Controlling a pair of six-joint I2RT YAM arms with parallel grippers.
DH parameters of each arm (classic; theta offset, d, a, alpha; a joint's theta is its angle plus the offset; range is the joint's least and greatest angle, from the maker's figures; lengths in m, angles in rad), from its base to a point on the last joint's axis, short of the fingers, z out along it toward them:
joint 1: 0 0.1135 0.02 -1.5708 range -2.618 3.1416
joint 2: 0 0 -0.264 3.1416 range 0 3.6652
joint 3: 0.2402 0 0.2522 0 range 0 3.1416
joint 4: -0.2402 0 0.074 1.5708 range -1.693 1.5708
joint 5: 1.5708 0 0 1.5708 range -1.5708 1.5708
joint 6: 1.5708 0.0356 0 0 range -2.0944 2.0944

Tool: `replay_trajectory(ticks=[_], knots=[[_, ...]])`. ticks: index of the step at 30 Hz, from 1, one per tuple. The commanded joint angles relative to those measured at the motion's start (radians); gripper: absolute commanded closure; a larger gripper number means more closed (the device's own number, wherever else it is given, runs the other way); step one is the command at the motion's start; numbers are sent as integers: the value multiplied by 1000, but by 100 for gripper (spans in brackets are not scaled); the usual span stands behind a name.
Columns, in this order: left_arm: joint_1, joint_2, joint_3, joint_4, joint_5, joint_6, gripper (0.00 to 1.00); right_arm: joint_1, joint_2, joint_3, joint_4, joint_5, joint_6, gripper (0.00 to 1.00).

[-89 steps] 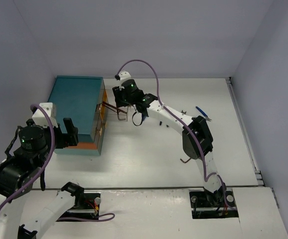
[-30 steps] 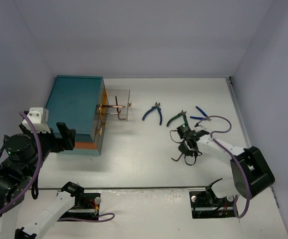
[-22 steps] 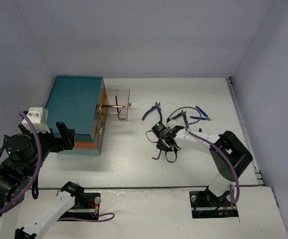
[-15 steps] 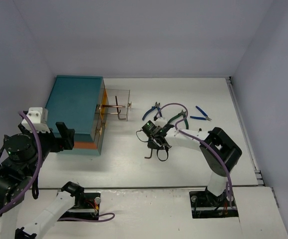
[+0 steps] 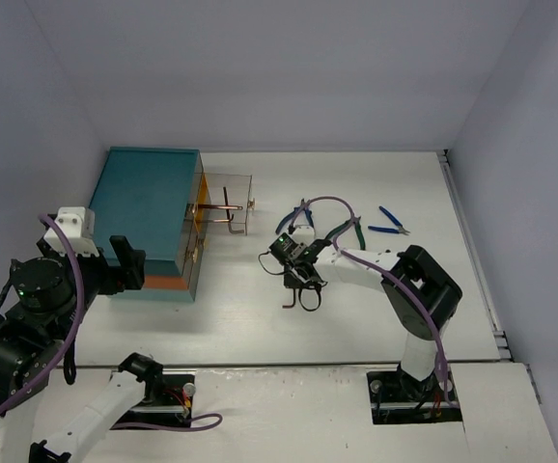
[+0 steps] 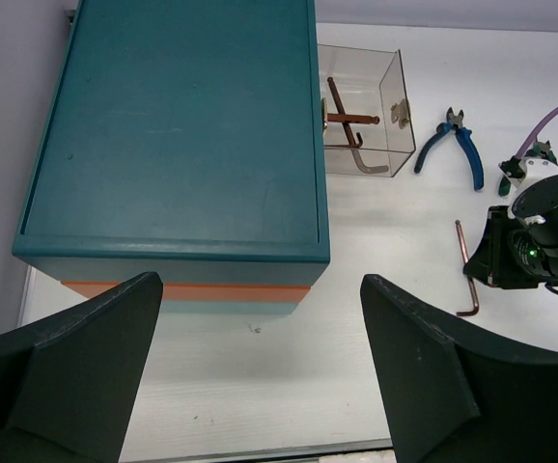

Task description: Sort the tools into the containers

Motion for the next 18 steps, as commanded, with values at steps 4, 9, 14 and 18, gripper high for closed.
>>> replay_trajectory(ticks=[4,9,14,18], knots=[[-4,61,3,35,-19,-4,19,1,-122,184,-127,96,-253,100],[-3,72,-7,34,-24,-6,19,0,-128,425,-126,109,-463,100],[-4,96,-7,38,-35,-24,19,-2,6,744,-125,71,-719,100],[-3,115,-13,37,-42,-30,19,-10,156,940,-121,-6,-865,100]])
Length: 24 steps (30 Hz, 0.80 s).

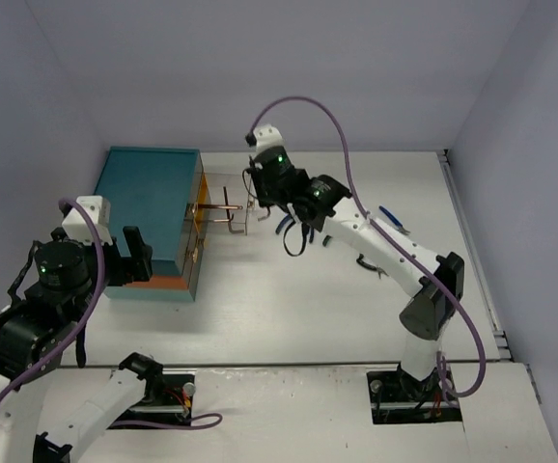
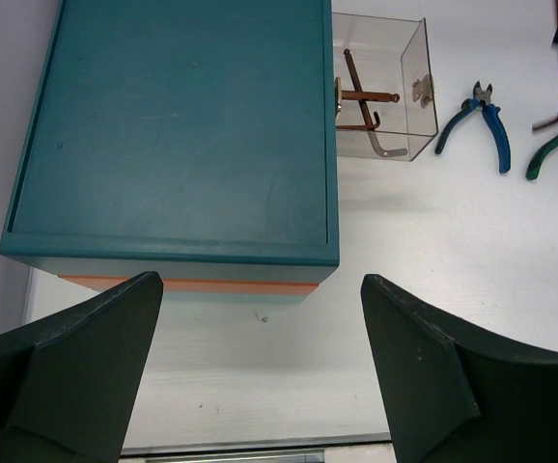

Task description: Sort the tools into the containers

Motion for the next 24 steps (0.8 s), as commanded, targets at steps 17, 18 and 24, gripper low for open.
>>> replay_trajectory(ticks=[17,18,24], knots=[[-4,128,-34,62,-97,-62,19,-41,474,495,39,-233,-231,78],[-4,134,-34,70,-96,-64,19,-43,463,479,39,-230,-230,71],[-3,190,-39,124,-85,-65,19,-79,347,461,43,-185,-162,44]])
